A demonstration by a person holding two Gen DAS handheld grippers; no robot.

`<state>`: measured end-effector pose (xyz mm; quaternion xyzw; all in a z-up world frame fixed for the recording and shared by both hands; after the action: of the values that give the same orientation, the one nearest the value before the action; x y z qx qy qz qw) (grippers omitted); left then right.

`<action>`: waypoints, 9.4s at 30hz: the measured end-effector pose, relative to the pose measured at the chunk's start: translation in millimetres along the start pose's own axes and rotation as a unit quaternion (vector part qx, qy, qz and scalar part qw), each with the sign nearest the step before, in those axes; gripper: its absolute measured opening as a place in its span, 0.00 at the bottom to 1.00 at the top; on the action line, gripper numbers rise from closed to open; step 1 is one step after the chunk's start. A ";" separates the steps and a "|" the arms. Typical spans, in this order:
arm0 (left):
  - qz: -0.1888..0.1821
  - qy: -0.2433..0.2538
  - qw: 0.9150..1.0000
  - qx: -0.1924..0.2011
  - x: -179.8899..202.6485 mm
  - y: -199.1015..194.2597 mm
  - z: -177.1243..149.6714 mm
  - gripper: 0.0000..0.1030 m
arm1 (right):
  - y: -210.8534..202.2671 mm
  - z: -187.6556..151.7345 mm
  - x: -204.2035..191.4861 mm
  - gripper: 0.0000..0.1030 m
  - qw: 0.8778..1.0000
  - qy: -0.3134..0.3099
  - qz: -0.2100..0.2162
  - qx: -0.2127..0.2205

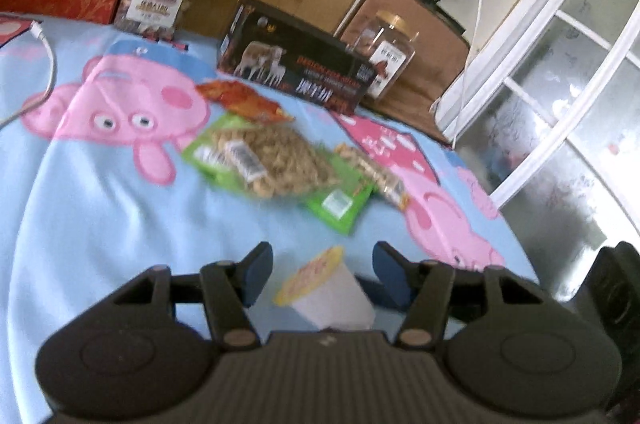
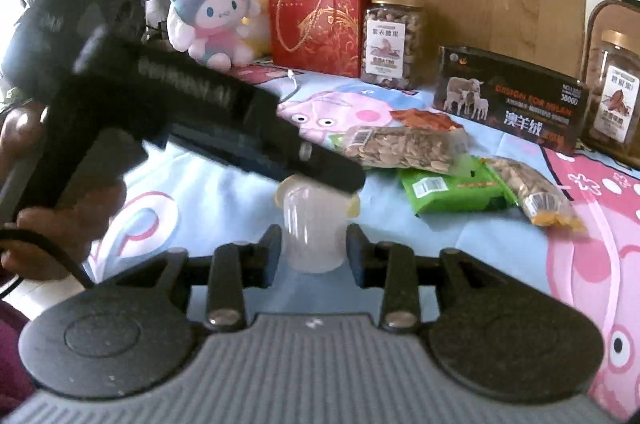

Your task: Organize snacks

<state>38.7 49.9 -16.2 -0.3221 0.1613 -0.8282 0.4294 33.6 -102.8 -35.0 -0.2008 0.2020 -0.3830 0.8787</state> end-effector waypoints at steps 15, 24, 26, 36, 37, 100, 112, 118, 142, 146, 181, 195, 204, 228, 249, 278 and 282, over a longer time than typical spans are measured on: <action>0.005 -0.009 1.000 0.003 4.0 -4.8 -7.6 0.48 | -4.1 -9.4 1.1 0.32 1.000 0.005 -0.010 -0.002; -0.002 0.046 0.998 0.034 19.4 8.8 58.3 0.48 | -9.9 32.4 29.0 0.32 0.997 0.023 -0.030 0.063; 0.000 0.060 0.997 0.043 22.3 19.6 81.3 0.48 | -5.5 48.0 40.5 0.32 0.996 0.020 -0.040 0.076; 0.034 0.071 0.993 0.084 2.1 91.5 191.4 0.48 | 52.0 141.2 121.7 0.32 0.990 0.041 -0.064 0.115; 0.038 0.067 0.993 0.087 -3.2 99.6 199.8 0.48 | 60.6 149.5 129.4 0.32 0.990 0.046 -0.064 0.116; -0.052 -0.093 0.989 0.102 -40.6 -1.8 118.1 0.26 | -2.0 129.6 77.1 0.11 0.969 0.204 0.068 0.118; -0.077 -0.033 0.996 0.041 25.7 9.0 76.9 0.30 | -58.9 57.3 64.0 0.11 0.960 0.254 0.055 0.108; -0.043 -0.015 0.999 -0.008 29.5 31.2 42.1 0.30 | -52.1 7.5 82.2 0.11 0.955 0.291 0.032 0.049; -0.080 -0.020 0.996 -0.022 30.0 43.5 42.2 0.33 | -36.6 1.5 98.2 0.08 0.967 0.250 0.003 0.040; -0.110 -0.010 0.994 0.008 38.9 33.2 70.3 0.33 | -41.7 26.0 91.3 0.06 0.968 0.237 0.027 0.071; -0.004 -0.052 0.999 -0.011 -29.1 -42.9 -21.0 0.70 | -10.4 0.2 56.8 0.35 0.935 0.273 0.203 -0.100; -0.011 -0.089 0.996 0.029 -34.0 -40.1 10.4 0.39 | -12.6 36.4 30.1 0.09 0.954 0.235 0.183 -0.032; -0.021 0.005 0.997 0.076 -7.8 3.7 136.4 0.40 | -14.7 118.9 78.3 0.09 0.963 0.219 0.139 0.068; -0.013 0.013 0.999 0.047 -29.0 128.5 204.6 0.42 | 21.4 133.2 216.8 0.40 0.961 0.253 -0.012 0.109; -0.080 0.031 0.993 -0.076 74.7 94.3 64.7 0.49 | -37.8 -1.1 113.9 0.57 0.981 0.163 -0.093 0.044; -0.101 0.012 0.991 -0.082 78.6 89.0 52.0 0.25 | -60.3 -28.6 84.8 0.27 0.986 0.123 -0.082 0.073; -0.093 0.035 0.994 -0.047 78.8 84.0 84.6 0.25 | -54.8 0.0 89.1 0.26 0.985 0.100 -0.088 0.105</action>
<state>113.2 -62.2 31.9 -0.3264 0.1844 -0.8669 0.3285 56.8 -204.3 -25.2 -0.0851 0.2295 -0.4961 0.8330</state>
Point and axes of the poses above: each gripper's, at about its wrist camera, not at the fingertips, and y roughly the way its jaws point, x to its right, z to its top, the point moved 4 cm from there along y, roughly the way its jaws point, and after that the axes turned 10 degrees about y, right-handed, at the moved point
